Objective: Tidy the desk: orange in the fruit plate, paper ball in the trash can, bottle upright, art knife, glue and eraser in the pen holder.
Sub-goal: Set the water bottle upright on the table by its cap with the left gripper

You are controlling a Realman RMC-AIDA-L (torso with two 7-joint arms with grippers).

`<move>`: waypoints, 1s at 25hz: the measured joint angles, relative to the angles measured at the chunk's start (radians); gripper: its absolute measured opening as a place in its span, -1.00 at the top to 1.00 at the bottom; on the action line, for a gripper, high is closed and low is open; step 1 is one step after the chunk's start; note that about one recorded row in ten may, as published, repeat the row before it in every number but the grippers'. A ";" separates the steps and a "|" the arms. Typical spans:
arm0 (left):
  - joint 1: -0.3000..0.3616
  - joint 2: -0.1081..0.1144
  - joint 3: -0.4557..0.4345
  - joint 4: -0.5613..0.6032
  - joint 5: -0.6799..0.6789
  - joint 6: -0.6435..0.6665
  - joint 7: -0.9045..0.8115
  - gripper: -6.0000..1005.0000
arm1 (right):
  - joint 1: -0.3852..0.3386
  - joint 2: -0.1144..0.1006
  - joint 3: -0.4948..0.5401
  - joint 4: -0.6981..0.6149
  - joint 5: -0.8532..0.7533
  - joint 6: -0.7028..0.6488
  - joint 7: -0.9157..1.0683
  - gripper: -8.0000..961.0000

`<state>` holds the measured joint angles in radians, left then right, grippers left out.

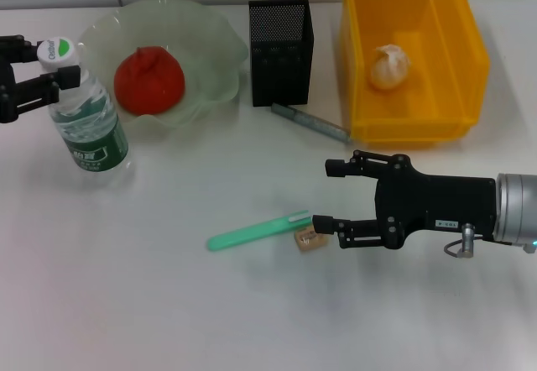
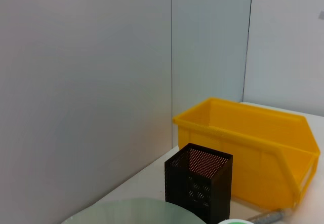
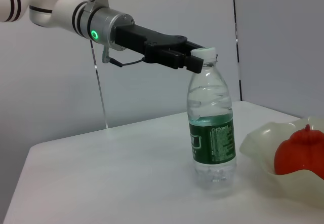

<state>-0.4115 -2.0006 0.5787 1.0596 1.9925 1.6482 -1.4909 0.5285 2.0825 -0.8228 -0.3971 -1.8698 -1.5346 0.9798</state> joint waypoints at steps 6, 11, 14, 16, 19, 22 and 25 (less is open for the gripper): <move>0.000 -0.001 0.000 -0.004 0.000 -0.012 0.003 0.05 | 0.006 0.001 -0.005 0.000 0.000 0.000 -0.001 -0.73; 0.004 -0.003 -0.001 -0.005 0.000 -0.022 0.011 0.04 | 0.006 0.001 -0.008 0.001 0.000 0.000 -0.005 -0.73; 0.008 -0.005 -0.001 -0.005 0.000 -0.022 0.011 0.04 | 0.003 0.001 -0.007 0.008 0.000 0.000 -0.020 -0.73; 0.013 -0.007 -0.002 -0.005 -0.008 -0.023 0.012 0.04 | 0.003 0.001 -0.006 0.012 0.000 0.001 -0.026 -0.73; 0.014 -0.007 -0.002 -0.007 -0.011 -0.023 0.012 0.04 | 0.002 0.001 -0.005 0.012 0.000 0.001 -0.026 -0.74; 0.015 -0.007 -0.003 -0.012 -0.013 -0.025 0.016 0.03 | 0.002 0.001 -0.004 0.012 0.000 0.001 -0.026 -0.74; 0.016 -0.007 -0.018 -0.026 -0.013 -0.033 0.030 0.03 | 0.003 0.001 -0.004 0.012 0.000 0.001 -0.026 -0.74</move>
<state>-0.3957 -2.0080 0.5606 1.0338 1.9792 1.6156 -1.4607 0.5315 2.0831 -0.8272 -0.3850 -1.8698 -1.5339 0.9540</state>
